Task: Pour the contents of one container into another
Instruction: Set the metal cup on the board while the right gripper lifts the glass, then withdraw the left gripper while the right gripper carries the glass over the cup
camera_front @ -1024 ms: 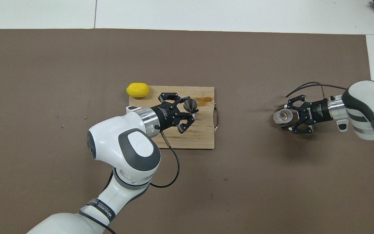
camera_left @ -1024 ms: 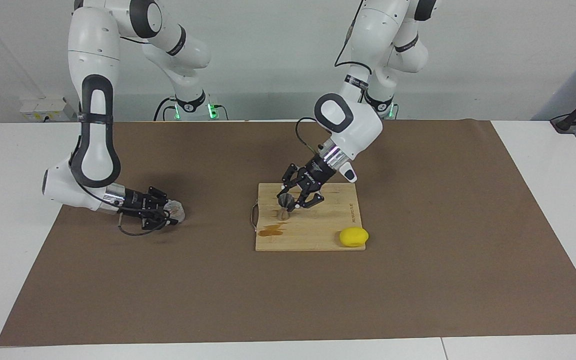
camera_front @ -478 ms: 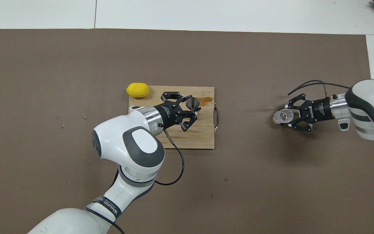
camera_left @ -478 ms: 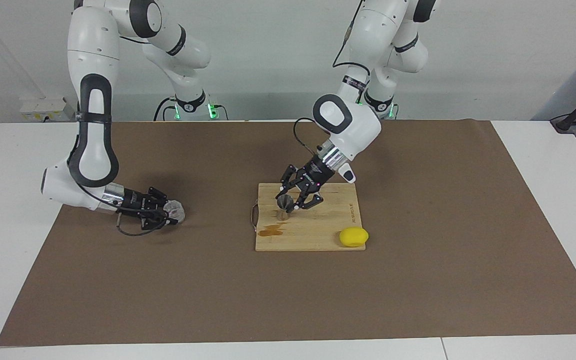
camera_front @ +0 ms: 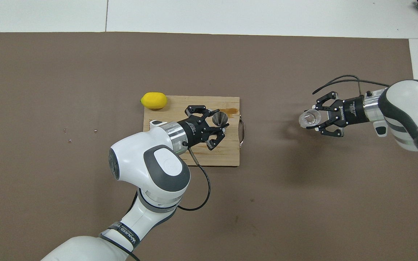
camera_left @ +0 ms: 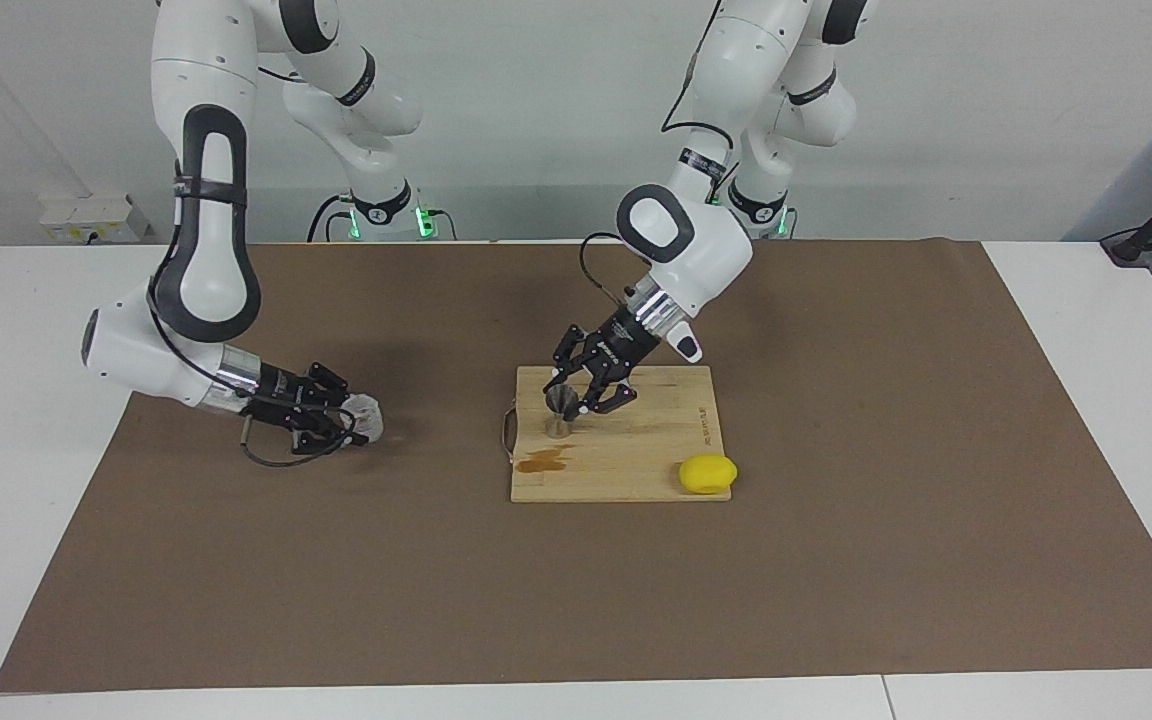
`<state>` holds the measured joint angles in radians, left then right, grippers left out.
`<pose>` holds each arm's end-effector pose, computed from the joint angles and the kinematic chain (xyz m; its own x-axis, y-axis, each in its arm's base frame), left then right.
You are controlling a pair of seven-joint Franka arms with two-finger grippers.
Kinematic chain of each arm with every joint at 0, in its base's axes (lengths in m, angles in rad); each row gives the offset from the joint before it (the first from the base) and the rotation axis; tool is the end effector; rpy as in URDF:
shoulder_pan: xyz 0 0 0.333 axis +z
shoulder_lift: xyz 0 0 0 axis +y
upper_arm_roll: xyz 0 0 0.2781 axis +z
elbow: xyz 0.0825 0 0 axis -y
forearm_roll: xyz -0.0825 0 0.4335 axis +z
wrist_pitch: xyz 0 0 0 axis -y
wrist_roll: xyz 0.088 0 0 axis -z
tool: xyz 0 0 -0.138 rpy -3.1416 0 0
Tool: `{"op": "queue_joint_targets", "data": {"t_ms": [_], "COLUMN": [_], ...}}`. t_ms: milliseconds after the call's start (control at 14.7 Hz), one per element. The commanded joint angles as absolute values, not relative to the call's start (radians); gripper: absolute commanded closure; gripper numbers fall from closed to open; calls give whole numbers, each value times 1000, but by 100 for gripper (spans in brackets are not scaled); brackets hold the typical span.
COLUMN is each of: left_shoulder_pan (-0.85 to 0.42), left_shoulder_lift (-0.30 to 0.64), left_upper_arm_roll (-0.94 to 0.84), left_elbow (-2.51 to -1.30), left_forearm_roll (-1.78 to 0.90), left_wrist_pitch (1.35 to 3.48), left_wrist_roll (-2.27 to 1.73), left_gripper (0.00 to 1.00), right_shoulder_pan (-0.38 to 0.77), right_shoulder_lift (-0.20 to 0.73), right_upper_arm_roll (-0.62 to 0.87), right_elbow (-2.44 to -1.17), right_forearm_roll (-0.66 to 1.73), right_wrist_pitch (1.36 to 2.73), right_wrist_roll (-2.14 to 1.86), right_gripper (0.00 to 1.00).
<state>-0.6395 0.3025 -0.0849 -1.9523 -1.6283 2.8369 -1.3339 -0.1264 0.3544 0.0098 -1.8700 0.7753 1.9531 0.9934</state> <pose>0.5309 -0.4120 0.2618 -0.3282 0.4840 -0.8112 0.8746 0.4801 -0.0673 0.6360 -0.0074 0.2324 0.0466 -0.7493 -0.6606 -0.9985 -0.0547 -0.0084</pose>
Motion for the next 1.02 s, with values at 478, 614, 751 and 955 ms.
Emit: {"op": "queue_joint_targets", "data": {"t_ms": [478,614,751,955], "left_shoulder_pan": [-669,-657,-585,-390], "left_shoulder_lift": [210,167,117,94], "left_upper_arm_roll": [-71,-69,-60,-58], "left_elbow": [-2011,-2034,-2066,-2056], "left_forearm_roll": [-1644,-1644,-1613,-1403], "left_wrist_pitch": [2846,2801,2659,2366], "left_wrist_roll": [-1327,-1328,-1327,-1336], "left_gripper": [0,0,0,0], "right_shoulder_pan": [21,38,60,101], "right_shoulder_lift": [255,236,235,239], "right_upper_arm_roll": [11,11,9,9], "right_elbow": [-1867,-1867,-1864,-1844], "right_forearm_roll": [677,670,669,634], "right_wrist_pitch": [2042,2042,2043,2083], "right_wrist_roll": [1187,1190,1225,1294], "right_gripper": [79,80,80,80]}}
